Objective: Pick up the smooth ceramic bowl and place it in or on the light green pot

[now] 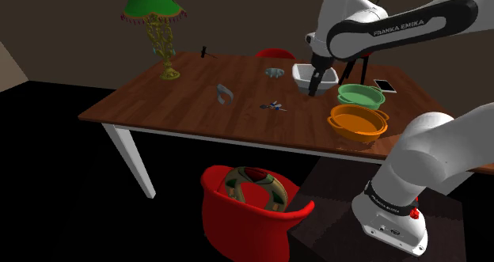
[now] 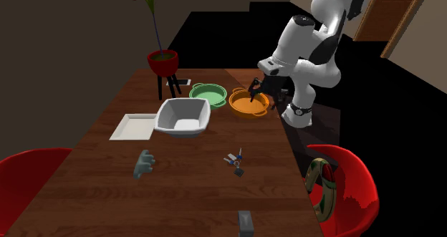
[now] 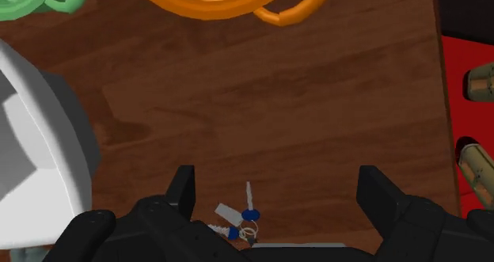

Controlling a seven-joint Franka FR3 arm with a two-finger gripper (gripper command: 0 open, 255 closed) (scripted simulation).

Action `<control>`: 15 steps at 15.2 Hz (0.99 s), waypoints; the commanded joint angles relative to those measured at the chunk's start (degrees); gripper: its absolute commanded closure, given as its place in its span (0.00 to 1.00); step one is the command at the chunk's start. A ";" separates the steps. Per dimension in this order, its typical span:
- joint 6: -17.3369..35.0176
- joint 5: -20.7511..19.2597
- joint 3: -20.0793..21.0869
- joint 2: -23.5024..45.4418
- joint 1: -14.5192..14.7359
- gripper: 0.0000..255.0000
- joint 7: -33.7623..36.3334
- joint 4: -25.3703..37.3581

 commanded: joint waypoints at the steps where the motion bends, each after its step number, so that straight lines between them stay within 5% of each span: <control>1: 4.83 -3.03 -2.13 3.37 -1.44 0.00 -2.28 -0.06; 15: 30.66 -16.71 -12.33 28.09 -7.94 0.00 -12.82 10.03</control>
